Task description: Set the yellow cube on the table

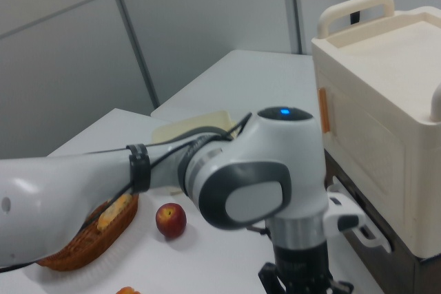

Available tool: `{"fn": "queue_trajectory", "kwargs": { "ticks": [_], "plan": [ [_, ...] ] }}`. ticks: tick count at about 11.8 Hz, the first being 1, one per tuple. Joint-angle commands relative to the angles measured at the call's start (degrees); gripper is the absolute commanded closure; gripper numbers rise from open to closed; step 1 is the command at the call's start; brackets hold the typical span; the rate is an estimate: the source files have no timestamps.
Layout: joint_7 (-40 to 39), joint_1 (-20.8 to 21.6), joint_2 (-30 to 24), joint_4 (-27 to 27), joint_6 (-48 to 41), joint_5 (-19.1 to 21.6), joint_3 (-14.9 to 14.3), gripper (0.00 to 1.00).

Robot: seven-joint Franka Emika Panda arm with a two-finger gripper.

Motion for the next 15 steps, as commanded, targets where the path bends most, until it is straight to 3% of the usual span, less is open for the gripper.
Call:
{"fn": "queue_trajectory", "kwargs": {
  "ticks": [1,4,7,8,9,10,11,15],
  "plan": [
    [2.45,1.92,-0.81,2.18,-3.83,0.18,2.93,0.6],
    [7.73,2.8,0.94,1.83,-3.13,0.53,9.17,0.58],
    [10.37,4.37,1.91,1.74,-2.87,3.26,12.52,0.54],
    [11.33,5.86,2.7,1.83,-2.78,3.35,12.53,0.48],
    [12.56,7.27,3.06,1.92,-2.69,3.43,12.53,0.31],
    [14.75,8.59,3.06,1.92,-1.39,3.35,12.53,0.05],
    [17.38,9.56,3.06,1.92,-0.33,3.35,12.53,0.0],
    [18.02,10.53,2.01,4.88,-1.1,3.35,12.61,0.0]
  ]
}}
